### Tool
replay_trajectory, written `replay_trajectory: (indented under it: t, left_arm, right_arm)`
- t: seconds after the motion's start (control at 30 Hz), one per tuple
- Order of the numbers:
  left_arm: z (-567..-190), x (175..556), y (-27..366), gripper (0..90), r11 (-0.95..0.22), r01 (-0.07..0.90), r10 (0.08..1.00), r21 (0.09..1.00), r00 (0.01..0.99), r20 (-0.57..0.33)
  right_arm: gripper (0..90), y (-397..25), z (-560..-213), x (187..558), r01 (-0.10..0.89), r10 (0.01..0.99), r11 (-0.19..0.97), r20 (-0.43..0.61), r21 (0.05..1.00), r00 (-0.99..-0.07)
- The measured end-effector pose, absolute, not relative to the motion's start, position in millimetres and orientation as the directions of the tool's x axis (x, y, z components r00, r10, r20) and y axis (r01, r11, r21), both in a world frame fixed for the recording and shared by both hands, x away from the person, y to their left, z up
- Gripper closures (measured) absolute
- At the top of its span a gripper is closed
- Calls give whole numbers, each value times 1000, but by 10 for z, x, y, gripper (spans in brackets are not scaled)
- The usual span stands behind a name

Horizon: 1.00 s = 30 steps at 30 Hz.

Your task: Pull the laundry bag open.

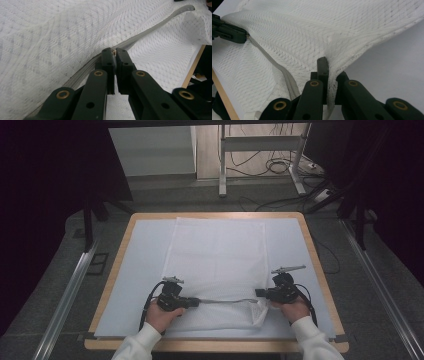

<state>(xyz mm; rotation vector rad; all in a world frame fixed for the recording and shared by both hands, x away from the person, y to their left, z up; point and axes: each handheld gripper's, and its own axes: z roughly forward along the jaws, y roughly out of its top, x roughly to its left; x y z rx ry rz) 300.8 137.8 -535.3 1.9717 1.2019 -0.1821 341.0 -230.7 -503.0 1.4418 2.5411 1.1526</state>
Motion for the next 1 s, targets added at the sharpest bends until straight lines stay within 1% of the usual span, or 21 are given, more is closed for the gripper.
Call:
replay_trajectory:
  t: [0.8,1.0]
  left_arm:
    - [-5321,2936,1674,867,-176,813,702,556,499,-508]
    - [-5318,2922,1694,867,-175,812,705,557,498,-505]
  right_arm:
    - [875,-2308,-5029,3406,740,743,309,334,597,-580]
    - [875,-2309,-5027,3407,741,742,307,337,598,-579]
